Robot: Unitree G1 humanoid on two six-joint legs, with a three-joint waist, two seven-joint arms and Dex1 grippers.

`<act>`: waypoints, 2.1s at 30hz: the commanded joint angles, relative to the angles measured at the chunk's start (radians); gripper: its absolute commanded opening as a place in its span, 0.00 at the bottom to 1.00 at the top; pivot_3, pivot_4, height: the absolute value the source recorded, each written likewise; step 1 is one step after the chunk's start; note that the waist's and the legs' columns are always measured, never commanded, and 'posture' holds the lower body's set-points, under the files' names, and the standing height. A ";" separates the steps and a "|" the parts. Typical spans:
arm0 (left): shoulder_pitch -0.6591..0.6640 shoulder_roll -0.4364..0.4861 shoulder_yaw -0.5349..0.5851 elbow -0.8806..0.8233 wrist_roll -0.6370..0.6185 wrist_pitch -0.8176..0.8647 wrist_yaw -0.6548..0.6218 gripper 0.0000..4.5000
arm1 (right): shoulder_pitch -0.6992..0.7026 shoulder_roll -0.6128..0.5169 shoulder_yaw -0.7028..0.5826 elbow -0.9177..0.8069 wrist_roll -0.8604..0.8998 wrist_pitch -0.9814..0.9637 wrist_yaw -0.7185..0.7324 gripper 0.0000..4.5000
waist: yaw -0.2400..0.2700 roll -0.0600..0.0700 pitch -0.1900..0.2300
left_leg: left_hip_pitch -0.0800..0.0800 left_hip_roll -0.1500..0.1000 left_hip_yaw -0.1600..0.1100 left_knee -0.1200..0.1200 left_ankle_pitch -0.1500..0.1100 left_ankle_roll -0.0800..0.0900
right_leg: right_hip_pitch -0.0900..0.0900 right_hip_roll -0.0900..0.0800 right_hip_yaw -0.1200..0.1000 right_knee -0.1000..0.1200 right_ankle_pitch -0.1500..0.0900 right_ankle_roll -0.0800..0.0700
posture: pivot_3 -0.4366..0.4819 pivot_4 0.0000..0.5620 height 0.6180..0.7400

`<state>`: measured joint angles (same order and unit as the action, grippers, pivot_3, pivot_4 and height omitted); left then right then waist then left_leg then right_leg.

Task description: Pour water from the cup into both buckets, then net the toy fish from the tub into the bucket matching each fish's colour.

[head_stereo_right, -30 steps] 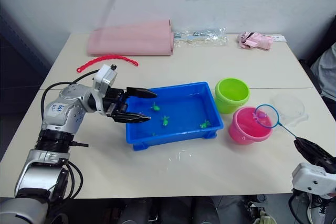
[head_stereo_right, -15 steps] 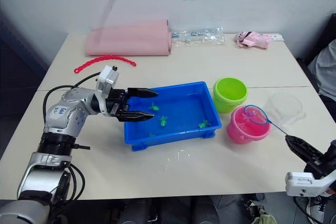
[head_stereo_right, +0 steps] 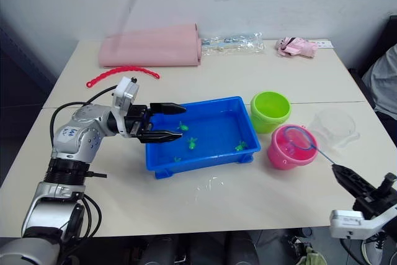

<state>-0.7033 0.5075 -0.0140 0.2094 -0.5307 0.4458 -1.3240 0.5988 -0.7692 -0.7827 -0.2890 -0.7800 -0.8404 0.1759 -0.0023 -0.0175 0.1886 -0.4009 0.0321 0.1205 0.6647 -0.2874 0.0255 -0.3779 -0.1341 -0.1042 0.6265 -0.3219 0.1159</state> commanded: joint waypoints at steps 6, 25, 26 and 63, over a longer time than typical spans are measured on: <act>0.007 -0.003 0.027 -0.031 -0.020 -0.010 0.007 0.99 | 0.022 0.019 -0.012 -0.016 0.200 0.090 0.023 0.00 | 0.000 0.000 0.000 | 0.000 0.000 0.000 0.000 0.000 0.000 | 0.000 0.000 0.000 0.000 0.000 0.000 | 0.48 0.27 1.00; 0.268 0.108 0.266 -0.184 -0.044 -0.086 0.142 0.99 | -0.492 -0.310 0.460 -0.332 1.755 1.227 0.428 0.00 | -0.002 0.000 0.000 | 0.003 0.001 -0.003 0.000 -0.002 0.003 | 0.003 -0.012 0.001 0.000 -0.001 -0.002 | 0.48 0.27 1.00; 0.284 0.116 0.271 -0.195 -0.044 -0.091 0.148 0.99 | -0.536 -0.316 0.486 -0.328 1.766 1.270 0.427 0.00 | -0.001 0.000 0.000 | 0.002 0.001 -0.004 0.000 -0.002 0.003 | 0.003 -0.012 0.000 0.000 -0.001 -0.002 | 0.48 0.27 1.00; 0.323 0.525 0.265 -0.168 0.026 0.119 0.162 0.99 | -1.368 0.302 1.285 0.172 0.945 1.582 0.583 0.00 | -0.033 0.000 0.000 | -0.009 0.000 0.008 -0.001 -0.002 0.002 | -0.016 -0.005 -0.002 0.011 0.000 -0.001 | 0.48 0.27 1.00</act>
<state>-0.3587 1.0040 0.2481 0.0318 -0.5212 0.5819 -1.1658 -0.7479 -0.4827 0.5030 -0.1067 0.1791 0.7402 0.7692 -0.0356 -0.0179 0.1887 -0.4103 0.0323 0.1290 0.6638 -0.2893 0.0277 -0.3945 -0.1390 -0.1061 0.6374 -0.3223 0.1146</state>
